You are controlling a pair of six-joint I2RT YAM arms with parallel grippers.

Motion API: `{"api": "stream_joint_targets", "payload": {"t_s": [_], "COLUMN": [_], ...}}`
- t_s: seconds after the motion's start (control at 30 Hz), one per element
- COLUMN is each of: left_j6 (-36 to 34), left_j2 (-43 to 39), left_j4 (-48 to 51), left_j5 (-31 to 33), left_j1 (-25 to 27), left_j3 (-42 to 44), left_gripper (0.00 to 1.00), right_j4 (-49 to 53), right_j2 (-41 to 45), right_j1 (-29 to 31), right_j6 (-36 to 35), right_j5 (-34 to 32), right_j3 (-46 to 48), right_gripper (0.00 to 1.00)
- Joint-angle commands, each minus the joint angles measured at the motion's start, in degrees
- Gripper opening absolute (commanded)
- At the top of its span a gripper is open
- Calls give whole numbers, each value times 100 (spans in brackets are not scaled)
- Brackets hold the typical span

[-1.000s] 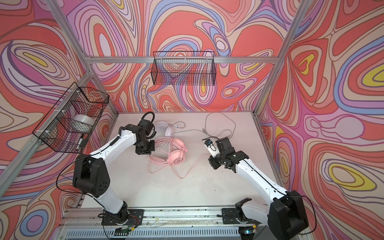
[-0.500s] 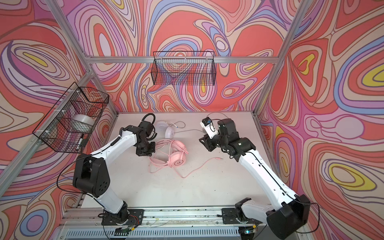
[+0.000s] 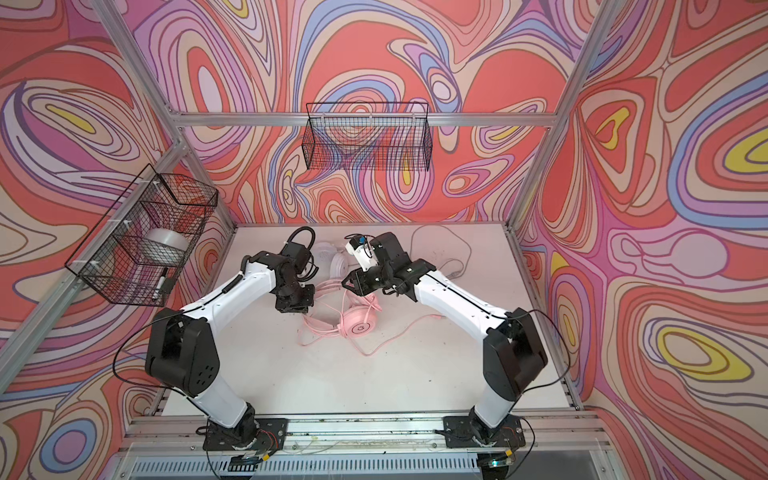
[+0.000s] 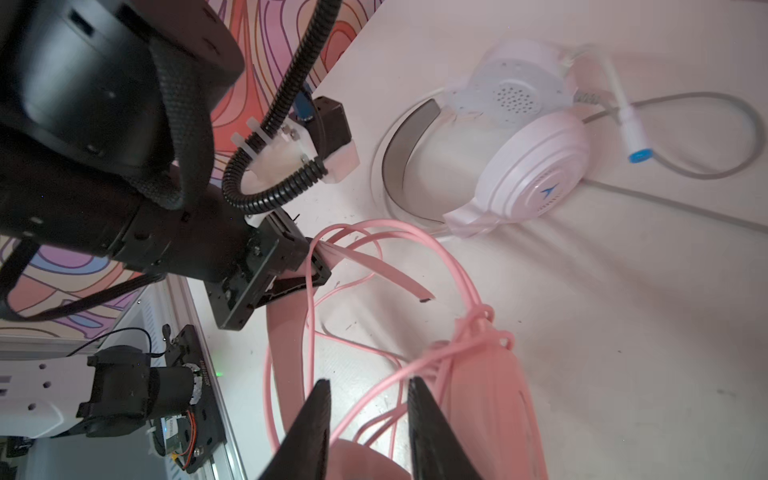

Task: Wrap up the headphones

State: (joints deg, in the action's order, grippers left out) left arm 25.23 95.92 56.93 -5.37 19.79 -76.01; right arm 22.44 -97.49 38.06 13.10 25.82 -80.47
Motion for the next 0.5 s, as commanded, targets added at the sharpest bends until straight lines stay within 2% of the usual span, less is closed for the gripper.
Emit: {"api": "stream_joint_targets", "payload": {"t_s": [0.0, 0.47], "left_j6": [-44, -38], "left_j2": [-219, -188], "left_j4": [77, 242], "left_j5": [-270, -103], "left_j1": [50, 146], "left_j3": [-149, -239], "left_gripper": [0, 0], "right_j4": [-237, 96], "right_j2": [-182, -1016], "right_j1": [177, 524], "right_j6": [260, 344], "right_j5": [92, 275], "right_j3": [-303, -734], "right_gripper": [34, 32]}}
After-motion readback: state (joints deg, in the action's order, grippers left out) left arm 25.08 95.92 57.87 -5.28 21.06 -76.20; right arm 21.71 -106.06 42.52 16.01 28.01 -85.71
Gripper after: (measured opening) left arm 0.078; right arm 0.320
